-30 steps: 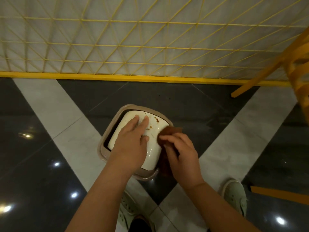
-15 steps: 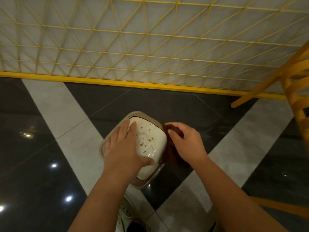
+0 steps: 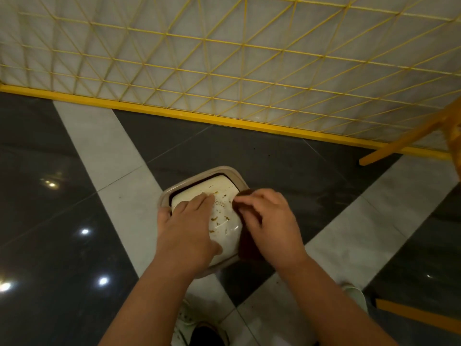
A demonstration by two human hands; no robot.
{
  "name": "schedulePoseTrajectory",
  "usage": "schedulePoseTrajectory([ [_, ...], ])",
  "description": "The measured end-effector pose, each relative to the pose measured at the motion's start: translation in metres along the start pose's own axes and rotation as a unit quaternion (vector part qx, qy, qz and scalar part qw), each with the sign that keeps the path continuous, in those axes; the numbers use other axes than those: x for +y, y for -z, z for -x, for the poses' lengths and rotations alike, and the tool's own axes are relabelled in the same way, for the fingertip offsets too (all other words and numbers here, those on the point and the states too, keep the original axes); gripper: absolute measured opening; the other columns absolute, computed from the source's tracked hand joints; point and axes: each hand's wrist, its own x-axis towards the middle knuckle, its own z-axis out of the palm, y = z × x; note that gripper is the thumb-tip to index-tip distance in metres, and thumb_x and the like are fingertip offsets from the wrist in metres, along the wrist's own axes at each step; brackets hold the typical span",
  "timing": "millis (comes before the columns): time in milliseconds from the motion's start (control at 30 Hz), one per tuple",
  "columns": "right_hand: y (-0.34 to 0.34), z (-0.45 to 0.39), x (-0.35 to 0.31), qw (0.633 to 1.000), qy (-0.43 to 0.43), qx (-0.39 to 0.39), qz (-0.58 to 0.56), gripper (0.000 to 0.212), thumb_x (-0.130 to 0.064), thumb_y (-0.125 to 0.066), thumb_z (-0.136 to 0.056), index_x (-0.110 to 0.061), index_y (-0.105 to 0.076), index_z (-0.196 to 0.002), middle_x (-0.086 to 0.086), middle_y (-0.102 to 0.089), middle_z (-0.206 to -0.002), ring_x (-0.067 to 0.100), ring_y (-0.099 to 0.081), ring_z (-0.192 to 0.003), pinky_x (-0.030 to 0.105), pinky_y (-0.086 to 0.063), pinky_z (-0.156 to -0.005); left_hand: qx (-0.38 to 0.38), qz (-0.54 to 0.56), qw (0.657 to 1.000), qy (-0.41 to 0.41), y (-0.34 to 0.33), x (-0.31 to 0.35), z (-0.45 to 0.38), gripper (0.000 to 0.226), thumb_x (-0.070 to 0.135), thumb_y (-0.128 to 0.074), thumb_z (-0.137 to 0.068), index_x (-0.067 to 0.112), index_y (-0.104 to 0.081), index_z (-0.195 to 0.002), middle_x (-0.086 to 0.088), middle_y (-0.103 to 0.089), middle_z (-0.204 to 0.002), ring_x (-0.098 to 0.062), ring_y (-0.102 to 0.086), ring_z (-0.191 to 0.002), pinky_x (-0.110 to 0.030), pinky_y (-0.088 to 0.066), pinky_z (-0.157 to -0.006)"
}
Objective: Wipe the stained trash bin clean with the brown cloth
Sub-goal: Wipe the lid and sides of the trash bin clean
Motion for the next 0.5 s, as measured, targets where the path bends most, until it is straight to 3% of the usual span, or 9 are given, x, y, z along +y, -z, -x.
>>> schedulePoseTrajectory([
  [133, 0.001, -0.007, 0.021, 0.967, -0.214, 0.005, -0.135, 0.021, -0.022, -0.057, -0.093, -0.036, -0.066, -0.105, -0.015, -0.058, -0.106, -0.005, -0.053, -0.096, 0.011, -0.040, -0.085, -0.008, 0.007, 1.000, -0.001, 0.002, 0.000, 0.003, 0.097, 0.054, -0.068, -0.072, 0.039, -0.009, -0.147, 0.016, -0.019, -0.153, -0.011, -0.021, -0.138, -0.043, -0.008, -0.116],
  [200, -0.002, 0.019, 0.019, 0.963, -0.237, 0.015, -0.130, 0.023, -0.021, -0.057, -0.093, -0.040, -0.063, -0.104, -0.017, -0.058, -0.105, -0.008, -0.053, -0.097, 0.007, -0.041, -0.084, -0.013, -0.005, 1.000, -0.007, 0.004, -0.001, 0.003, 0.097, 0.051, -0.068, -0.074, 0.038, -0.006, -0.148, 0.015, -0.018, -0.154, -0.010, -0.019, -0.139, -0.042, -0.005, -0.116],
  [300, -0.008, 0.054, 0.005, 0.980, -0.163, 0.048, -0.102, 0.032, -0.018, -0.062, -0.090, -0.043, -0.060, -0.110, -0.021, -0.056, -0.107, -0.014, -0.049, -0.103, 0.000, -0.035, -0.087, -0.031, -0.019, 0.999, -0.021, 0.007, -0.006, 0.001, 0.097, 0.049, -0.068, -0.075, 0.038, -0.004, -0.148, 0.015, -0.013, -0.155, -0.010, -0.015, -0.140, -0.041, -0.003, -0.114],
  [433, -0.005, 0.031, -0.011, 0.999, 0.035, 0.009, -0.008, 0.027, -0.017, -0.066, -0.087, -0.028, -0.068, -0.112, -0.010, -0.060, -0.108, 0.002, -0.049, -0.102, 0.009, -0.036, -0.090, -0.047, -0.013, 0.998, -0.046, 0.009, -0.012, -0.001, 0.097, 0.052, -0.068, -0.074, 0.040, -0.006, -0.148, 0.017, -0.011, -0.156, -0.010, -0.014, -0.141, -0.042, -0.004, -0.114],
  [500, -0.003, 0.001, -0.015, 0.998, 0.047, -0.029, 0.043, 0.024, -0.021, -0.064, -0.087, -0.029, -0.068, -0.110, -0.010, -0.060, -0.106, 0.004, -0.047, -0.099, 0.015, -0.037, -0.085, -0.041, -0.009, 0.998, -0.055, 0.011, -0.014, -0.002, 0.096, 0.050, -0.069, -0.074, 0.041, -0.008, -0.148, 0.017, -0.013, -0.156, -0.010, -0.014, -0.141, -0.043, -0.002, -0.114],
])
